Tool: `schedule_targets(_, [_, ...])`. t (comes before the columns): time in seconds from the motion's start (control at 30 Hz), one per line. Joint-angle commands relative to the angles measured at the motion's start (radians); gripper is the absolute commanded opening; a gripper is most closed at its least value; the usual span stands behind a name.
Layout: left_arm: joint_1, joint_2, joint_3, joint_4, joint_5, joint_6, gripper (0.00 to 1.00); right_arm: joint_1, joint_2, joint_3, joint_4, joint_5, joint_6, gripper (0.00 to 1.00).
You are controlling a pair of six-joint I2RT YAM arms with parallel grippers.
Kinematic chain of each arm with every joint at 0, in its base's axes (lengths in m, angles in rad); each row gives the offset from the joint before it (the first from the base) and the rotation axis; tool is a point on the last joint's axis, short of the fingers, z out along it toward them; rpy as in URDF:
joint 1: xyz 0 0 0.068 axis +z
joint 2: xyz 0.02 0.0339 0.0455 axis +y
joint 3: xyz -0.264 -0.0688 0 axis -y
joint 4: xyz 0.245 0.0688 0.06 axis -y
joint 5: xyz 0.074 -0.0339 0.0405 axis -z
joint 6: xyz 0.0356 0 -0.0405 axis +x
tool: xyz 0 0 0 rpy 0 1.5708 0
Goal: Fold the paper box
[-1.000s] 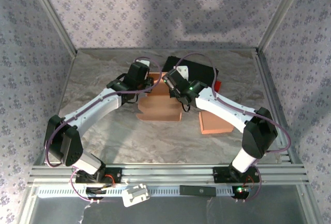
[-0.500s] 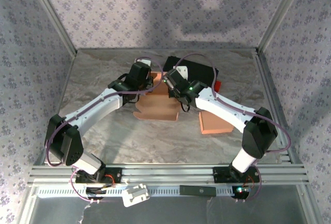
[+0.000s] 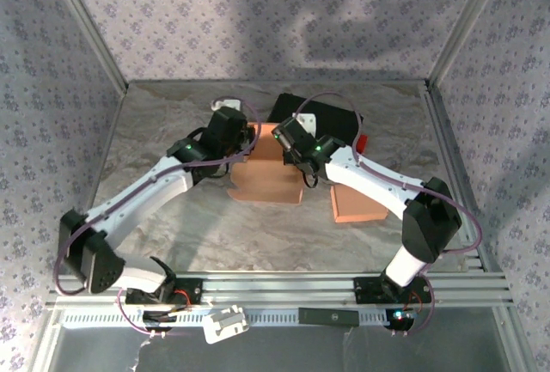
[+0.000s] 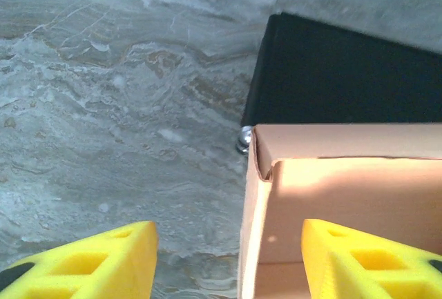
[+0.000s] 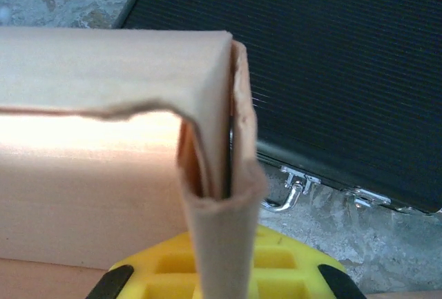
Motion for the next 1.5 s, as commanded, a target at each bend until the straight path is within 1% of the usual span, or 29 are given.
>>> schedule_targets(0.0, [-0.022, -0.098, -0.008, -0.041, 0.008, -0.152, 0.53, -0.007, -0.02, -0.014, 0.011, 0.007, 0.059, 0.0])
schedule_targets(0.17, [-0.053, -0.212, -0.061, -0.131, -0.008, -0.318, 0.5, -0.015, -0.051, -0.056, 0.046, 0.009, 0.096, 0.0])
schedule_targets(0.27, [-0.054, -0.299, -0.151, -0.16, 0.026, -0.444, 0.5, -0.021, -0.079, -0.099, 0.081, 0.011, 0.108, 0.0])
schedule_targets(0.3, [-0.054, -0.326, -0.181, -0.165, 0.054, -0.495, 0.5, -0.022, -0.091, -0.116, 0.097, 0.012, 0.113, 0.0])
schedule_targets(0.37, [-0.061, -0.365, -0.233, -0.151, 0.113, -0.549, 0.5, -0.025, -0.104, -0.136, 0.117, 0.015, 0.126, 0.0])
schedule_targets(0.4, [-0.079, -0.383, -0.255, -0.151, 0.121, -0.586, 0.5, -0.026, -0.107, -0.137, 0.125, 0.017, 0.135, 0.0])
schedule_targets(0.43, [-0.109, -0.398, -0.276, -0.14, 0.12, -0.618, 0.5, -0.028, -0.108, -0.172, 0.128, 0.016, 0.15, 0.0])
schedule_targets(0.47, [-0.14, -0.408, -0.293, -0.133, 0.106, -0.644, 0.5, -0.03, -0.107, -0.179, 0.13, 0.014, 0.167, 0.0])
schedule_targets(0.53, [-0.198, -0.422, -0.318, -0.132, 0.076, -0.708, 0.51, -0.032, -0.104, -0.186, 0.127, 0.012, 0.206, 0.0])
schedule_targets(0.63, [-0.275, -0.443, -0.367, -0.084, 0.034, -0.813, 0.53, -0.032, -0.089, -0.186, 0.111, 0.01, 0.275, 0.0])
schedule_targets(0.77, [-0.369, -0.439, -0.398, -0.015, -0.023, -0.904, 0.54, -0.03, -0.079, -0.195, 0.103, 0.01, 0.354, 0.0])
schedule_targets(0.9, [-0.394, -0.408, -0.432, 0.055, -0.025, -0.979, 0.54, -0.026, -0.08, -0.197, 0.105, 0.006, 0.386, 0.0])
schedule_targets(1.0, [-0.394, -0.387, -0.456, 0.145, -0.042, -1.001, 0.51, -0.017, -0.08, -0.202, 0.11, 0.005, 0.404, 0.0])
schedule_targets(1.07, [-0.394, -0.355, -0.429, 0.149, -0.06, -0.991, 0.49, -0.014, -0.081, -0.207, 0.113, 0.005, 0.417, 0.0])
schedule_targets(1.1, [-0.394, -0.336, -0.417, 0.147, -0.064, -0.99, 0.46, -0.01, -0.082, -0.207, 0.111, 0.004, 0.422, 0.0])
schedule_targets(1.17, [-0.394, -0.3, -0.396, 0.146, -0.061, -0.988, 0.36, -0.007, -0.083, -0.209, 0.108, 0.01, 0.432, 0.0])
schedule_targets(1.23, [-0.394, -0.277, -0.387, 0.138, -0.064, -0.996, 0.3, -0.003, -0.082, -0.209, 0.103, 0.011, 0.438, 0.0])
schedule_targets(1.3, [-0.394, -0.267, -0.385, 0.123, -0.078, -1.003, 0.22, 0.004, -0.081, -0.208, 0.098, 0.016, 0.445, 0.0])
schedule_targets(1.47, [-0.394, -0.255, -0.345, -0.018, -0.136, -1.037, 0.01, 0.027, -0.078, -0.203, 0.061, 0.021, 0.465, 0.0])
